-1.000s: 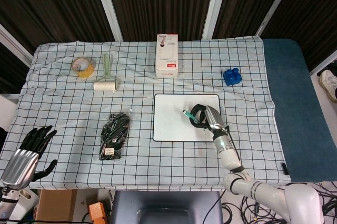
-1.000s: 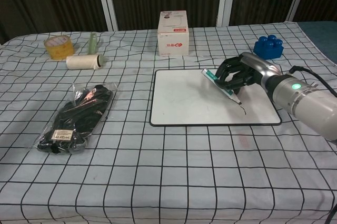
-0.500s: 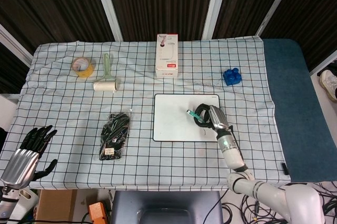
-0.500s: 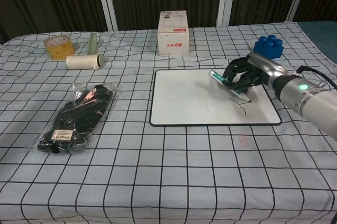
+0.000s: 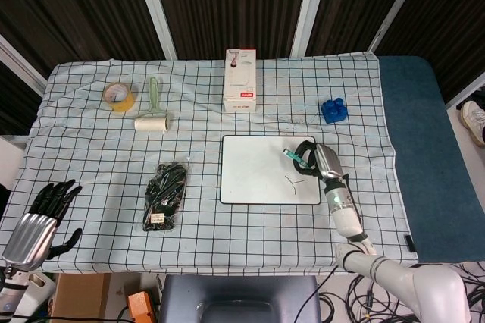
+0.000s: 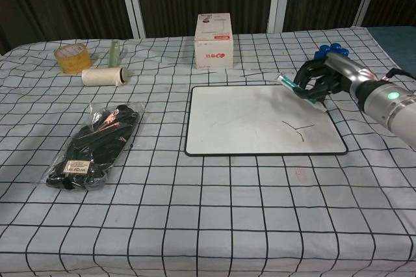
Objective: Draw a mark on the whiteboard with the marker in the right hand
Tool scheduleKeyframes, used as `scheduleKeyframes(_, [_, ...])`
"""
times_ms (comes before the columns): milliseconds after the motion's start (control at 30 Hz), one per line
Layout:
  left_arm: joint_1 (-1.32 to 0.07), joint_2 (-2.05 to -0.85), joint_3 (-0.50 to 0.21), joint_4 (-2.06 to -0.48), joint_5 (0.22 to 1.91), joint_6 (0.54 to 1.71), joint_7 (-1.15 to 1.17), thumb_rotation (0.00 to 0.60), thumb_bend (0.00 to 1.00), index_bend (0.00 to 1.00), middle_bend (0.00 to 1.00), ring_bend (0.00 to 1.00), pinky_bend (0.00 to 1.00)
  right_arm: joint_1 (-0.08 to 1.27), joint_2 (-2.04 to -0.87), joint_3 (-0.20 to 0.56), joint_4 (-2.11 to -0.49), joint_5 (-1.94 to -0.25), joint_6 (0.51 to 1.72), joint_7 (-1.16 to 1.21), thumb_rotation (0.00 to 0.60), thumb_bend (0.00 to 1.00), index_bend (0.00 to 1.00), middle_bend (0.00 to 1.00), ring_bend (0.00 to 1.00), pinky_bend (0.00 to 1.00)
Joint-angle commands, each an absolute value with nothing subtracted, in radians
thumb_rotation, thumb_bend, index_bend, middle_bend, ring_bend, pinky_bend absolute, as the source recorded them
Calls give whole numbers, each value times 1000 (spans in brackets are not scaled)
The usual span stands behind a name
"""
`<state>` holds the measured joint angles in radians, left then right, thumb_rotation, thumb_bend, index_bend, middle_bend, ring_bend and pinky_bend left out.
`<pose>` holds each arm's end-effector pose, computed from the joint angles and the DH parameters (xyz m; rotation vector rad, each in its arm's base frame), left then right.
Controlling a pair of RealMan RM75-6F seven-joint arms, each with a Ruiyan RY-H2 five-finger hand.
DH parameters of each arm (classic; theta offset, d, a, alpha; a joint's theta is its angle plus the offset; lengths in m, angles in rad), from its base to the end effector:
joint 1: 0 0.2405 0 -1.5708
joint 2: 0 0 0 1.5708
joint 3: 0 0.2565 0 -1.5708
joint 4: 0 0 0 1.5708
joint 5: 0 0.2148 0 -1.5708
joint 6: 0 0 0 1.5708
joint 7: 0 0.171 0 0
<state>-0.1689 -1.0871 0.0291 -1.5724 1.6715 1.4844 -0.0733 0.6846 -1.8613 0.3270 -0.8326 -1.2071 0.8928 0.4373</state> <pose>-0.2887 0.2143 0.1442 -1.6224 -0.8417 -0.9936 -0.2263 -0.4225 -0.0540 1.2968 -1.4786 1.2331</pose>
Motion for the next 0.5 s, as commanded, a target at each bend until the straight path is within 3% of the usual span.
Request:
scheduleKeyframes(33, [-166, -1086, 29, -1571, 1674, 1492, -78, 600, 361, 0, 0, 0, 30, 671, -1830, 327, -874, -1228, 932, 447, 600, 429, 1000, 761, 669, 603])
scheduleKeyframes(200, [-161, -1083, 29, -1568, 1678, 1504, -87, 600, 361, 0, 0, 0, 31, 624, -1726, 285, -988, -1308, 1042, 390, 600, 428, 1000, 761, 669, 606])
scheduleKeyframes(300, [-160, -1085, 30, -1569, 1680, 1506, -83, 600, 361, 0, 0, 0, 31, 577, -1606, 220, -1095, -1368, 1086, 279, 600, 428, 1000, 761, 669, 597])
scheduleKeyframes(500, [-159, -1092, 33, -1575, 1685, 1504, -63, 600, 361, 0, 0, 0, 30, 492, -1433, 112, -1218, -1381, 1093, 26, 600, 428, 1000, 762, 646, 538])
